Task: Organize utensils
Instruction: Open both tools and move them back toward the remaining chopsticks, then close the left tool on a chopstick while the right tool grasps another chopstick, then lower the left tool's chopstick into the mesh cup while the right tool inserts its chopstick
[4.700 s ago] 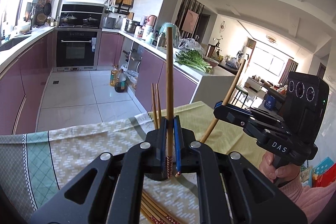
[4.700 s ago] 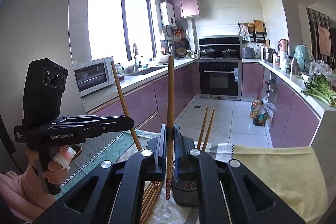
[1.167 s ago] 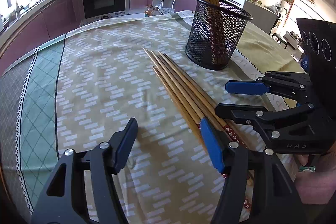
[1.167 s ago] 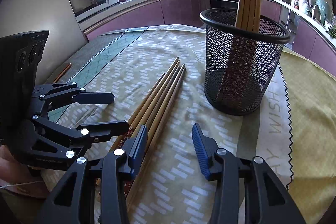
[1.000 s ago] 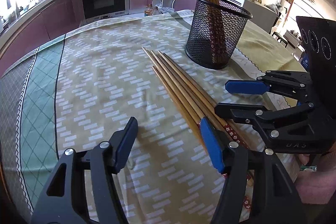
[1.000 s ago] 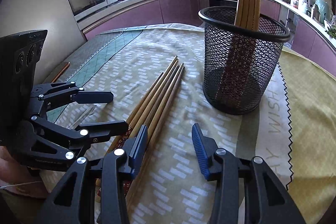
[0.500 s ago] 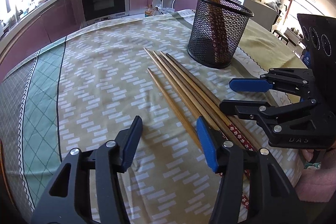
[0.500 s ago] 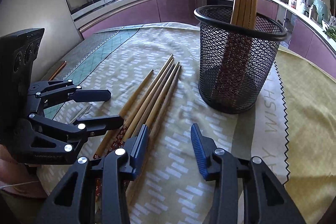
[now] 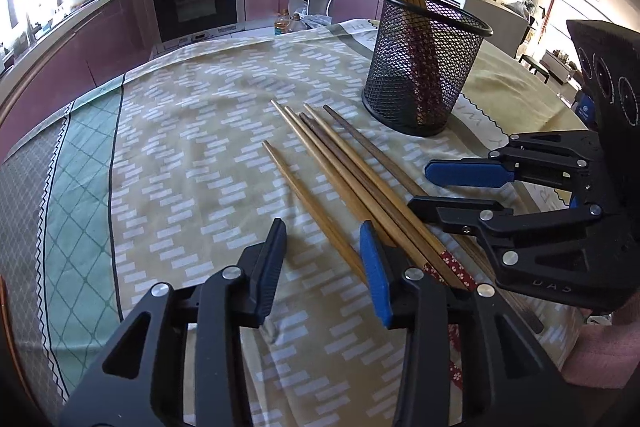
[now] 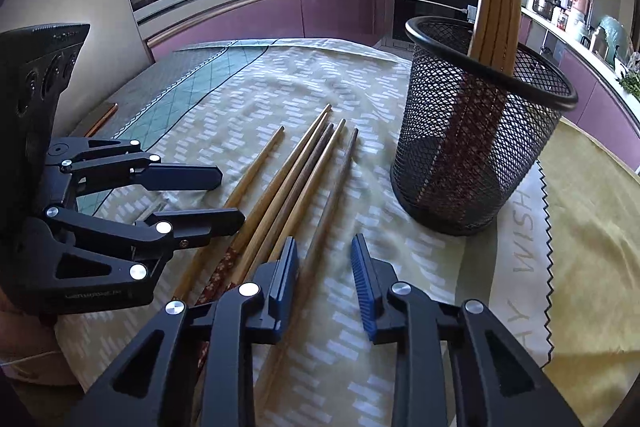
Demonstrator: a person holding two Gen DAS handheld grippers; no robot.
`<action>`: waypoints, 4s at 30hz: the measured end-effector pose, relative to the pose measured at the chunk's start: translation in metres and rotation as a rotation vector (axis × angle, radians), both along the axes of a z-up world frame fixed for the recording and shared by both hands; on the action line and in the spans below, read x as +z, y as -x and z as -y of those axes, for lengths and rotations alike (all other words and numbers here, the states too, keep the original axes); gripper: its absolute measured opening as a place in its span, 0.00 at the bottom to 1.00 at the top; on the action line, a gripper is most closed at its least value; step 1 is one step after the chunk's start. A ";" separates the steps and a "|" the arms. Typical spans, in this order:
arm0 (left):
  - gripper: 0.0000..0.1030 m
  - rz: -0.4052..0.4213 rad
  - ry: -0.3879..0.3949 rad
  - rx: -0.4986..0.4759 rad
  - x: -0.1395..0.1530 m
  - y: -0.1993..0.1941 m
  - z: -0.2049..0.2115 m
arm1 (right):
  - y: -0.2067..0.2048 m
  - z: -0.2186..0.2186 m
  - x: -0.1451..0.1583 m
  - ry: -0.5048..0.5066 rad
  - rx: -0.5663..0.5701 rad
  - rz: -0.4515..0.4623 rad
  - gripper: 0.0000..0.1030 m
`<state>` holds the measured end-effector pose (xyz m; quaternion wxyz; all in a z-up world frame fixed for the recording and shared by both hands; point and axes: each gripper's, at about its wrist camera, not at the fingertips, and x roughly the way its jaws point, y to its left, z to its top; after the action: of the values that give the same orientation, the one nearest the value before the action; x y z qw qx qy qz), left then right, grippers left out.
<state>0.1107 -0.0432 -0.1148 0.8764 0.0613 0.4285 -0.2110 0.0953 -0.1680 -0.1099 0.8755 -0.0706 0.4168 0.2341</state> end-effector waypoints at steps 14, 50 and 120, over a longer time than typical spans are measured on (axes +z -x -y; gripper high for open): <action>0.09 -0.026 0.044 0.062 0.000 -0.002 -0.005 | -0.005 0.015 0.000 -0.117 -0.049 -0.045 0.06; 0.07 0.003 0.125 -0.032 0.034 0.001 -0.002 | 0.009 0.030 0.037 -0.166 0.003 0.051 0.06; 0.07 0.129 0.162 -0.211 0.141 -0.081 0.077 | -0.056 0.094 0.111 -0.219 -0.136 0.184 0.06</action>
<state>0.1919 -0.1205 0.0263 0.8771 0.0484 0.3440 -0.3316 0.1509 -0.2621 0.0011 0.9263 0.0324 0.3107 0.2106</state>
